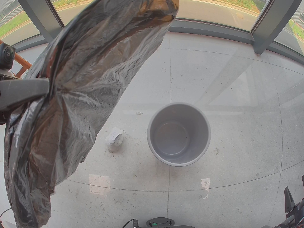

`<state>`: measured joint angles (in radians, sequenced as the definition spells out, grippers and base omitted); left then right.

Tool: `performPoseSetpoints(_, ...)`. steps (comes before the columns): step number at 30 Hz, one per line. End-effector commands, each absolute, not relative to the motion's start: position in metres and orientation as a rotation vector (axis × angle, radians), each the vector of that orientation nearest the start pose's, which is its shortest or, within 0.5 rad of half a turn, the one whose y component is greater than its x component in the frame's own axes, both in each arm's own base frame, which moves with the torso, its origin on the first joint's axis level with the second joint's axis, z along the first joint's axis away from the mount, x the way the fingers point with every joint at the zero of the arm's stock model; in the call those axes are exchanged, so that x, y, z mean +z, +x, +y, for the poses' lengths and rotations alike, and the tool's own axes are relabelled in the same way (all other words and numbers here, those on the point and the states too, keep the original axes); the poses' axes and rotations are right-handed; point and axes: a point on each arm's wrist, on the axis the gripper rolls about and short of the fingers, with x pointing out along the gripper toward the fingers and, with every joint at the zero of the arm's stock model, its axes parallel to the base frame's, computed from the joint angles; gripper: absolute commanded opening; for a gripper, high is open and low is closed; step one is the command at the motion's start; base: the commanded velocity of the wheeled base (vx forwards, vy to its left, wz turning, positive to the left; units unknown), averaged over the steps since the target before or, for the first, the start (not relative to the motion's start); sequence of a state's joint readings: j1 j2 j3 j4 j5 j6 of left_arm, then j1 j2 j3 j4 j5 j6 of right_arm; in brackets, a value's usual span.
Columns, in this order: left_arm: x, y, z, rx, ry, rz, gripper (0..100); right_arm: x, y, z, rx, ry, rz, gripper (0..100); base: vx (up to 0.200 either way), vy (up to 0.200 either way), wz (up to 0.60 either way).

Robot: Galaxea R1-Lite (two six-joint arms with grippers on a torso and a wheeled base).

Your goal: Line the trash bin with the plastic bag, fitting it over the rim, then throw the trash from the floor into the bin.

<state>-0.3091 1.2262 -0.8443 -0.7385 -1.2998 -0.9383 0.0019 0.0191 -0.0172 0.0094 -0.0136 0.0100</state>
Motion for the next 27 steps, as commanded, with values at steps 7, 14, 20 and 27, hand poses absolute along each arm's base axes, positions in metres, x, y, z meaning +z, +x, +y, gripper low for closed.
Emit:
performPoseSetpoints(7,0.305,0.183,-0.088,-1.605,-0.569,0.499,0,0.075,-0.022,0.0,-0.011,0.011,0.026,100,0.0,-0.2,0.0)
performPoseSetpoints(14,0.298,0.2,-0.102,-1.628,-0.576,0.535,0,0.075,-0.022,0.0,-0.009,0.011,0.024,100,0.0,0.0,0.0)
performPoseSetpoints(20,0.286,0.219,-0.11,-1.629,-0.577,0.539,0,0.075,-0.022,0.0,-0.009,0.011,0.024,100,0.0,0.0,0.0)
performPoseSetpoints(27,0.268,0.238,-0.116,-1.615,-0.589,0.563,0,0.075,-0.022,0.0,-0.009,0.012,0.024,100,0.0,0.0,0.0)
